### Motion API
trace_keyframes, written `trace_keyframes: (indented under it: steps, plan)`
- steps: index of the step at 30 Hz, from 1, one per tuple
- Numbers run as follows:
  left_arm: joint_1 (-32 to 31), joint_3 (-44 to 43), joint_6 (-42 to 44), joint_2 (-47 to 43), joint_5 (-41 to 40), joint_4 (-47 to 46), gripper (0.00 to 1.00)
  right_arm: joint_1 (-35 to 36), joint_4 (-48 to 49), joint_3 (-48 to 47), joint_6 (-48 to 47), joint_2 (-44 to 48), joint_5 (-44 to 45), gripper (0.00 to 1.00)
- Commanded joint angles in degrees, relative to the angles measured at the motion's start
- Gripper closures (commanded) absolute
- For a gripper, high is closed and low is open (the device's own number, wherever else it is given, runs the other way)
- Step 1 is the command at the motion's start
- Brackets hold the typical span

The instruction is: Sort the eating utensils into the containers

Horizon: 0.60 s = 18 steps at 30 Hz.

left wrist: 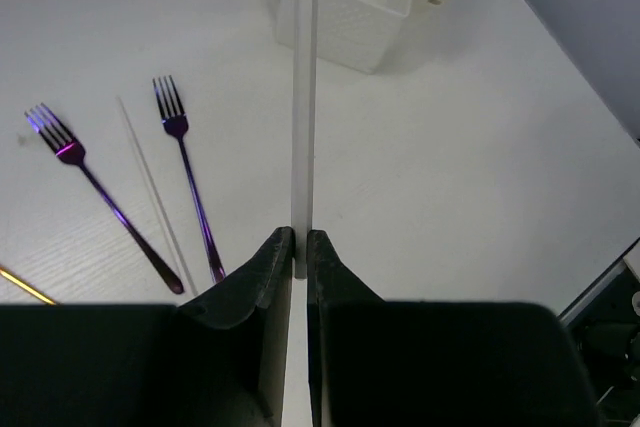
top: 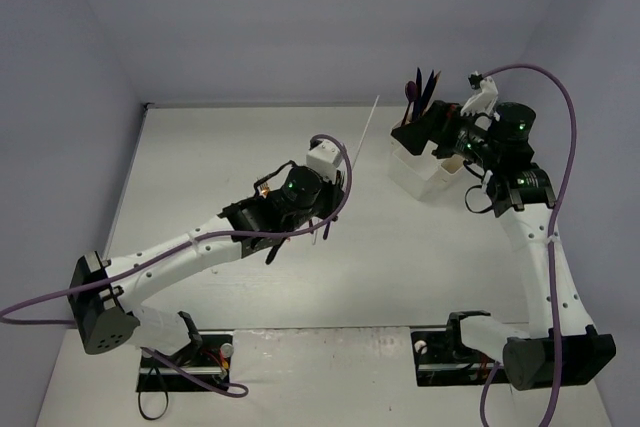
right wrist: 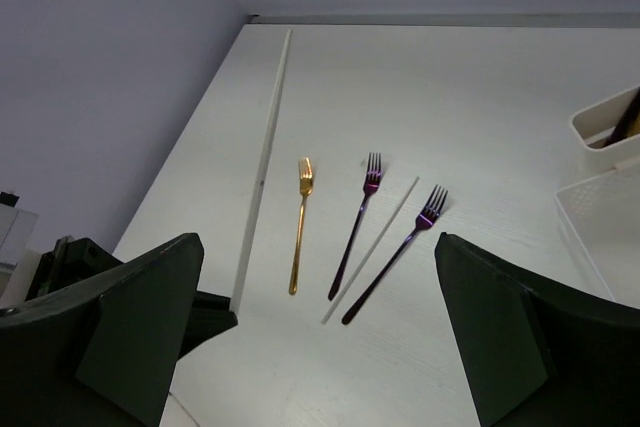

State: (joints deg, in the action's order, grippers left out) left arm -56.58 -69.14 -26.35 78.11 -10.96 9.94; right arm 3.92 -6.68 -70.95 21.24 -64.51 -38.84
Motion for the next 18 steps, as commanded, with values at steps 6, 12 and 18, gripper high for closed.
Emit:
trace_keyframes:
  steps: [6,12,18]
  plan:
    - [-2.17,-3.69,7.31,-0.55,6.3,-12.82,1.0,2.03,4.55,-5.84,1.61,-4.28,-6.58,0.06]
    - [-2.57,-5.01,7.7,0.27,6.99,-13.63,1.0,3.36,4.91,-6.74,1.61,-5.69,-6.19,0.19]
    - [-2.84,-5.47,7.89,1.24,7.26,-13.39,1.0,4.06,5.27,-6.92,1.27,-6.34,-6.6,0.7]
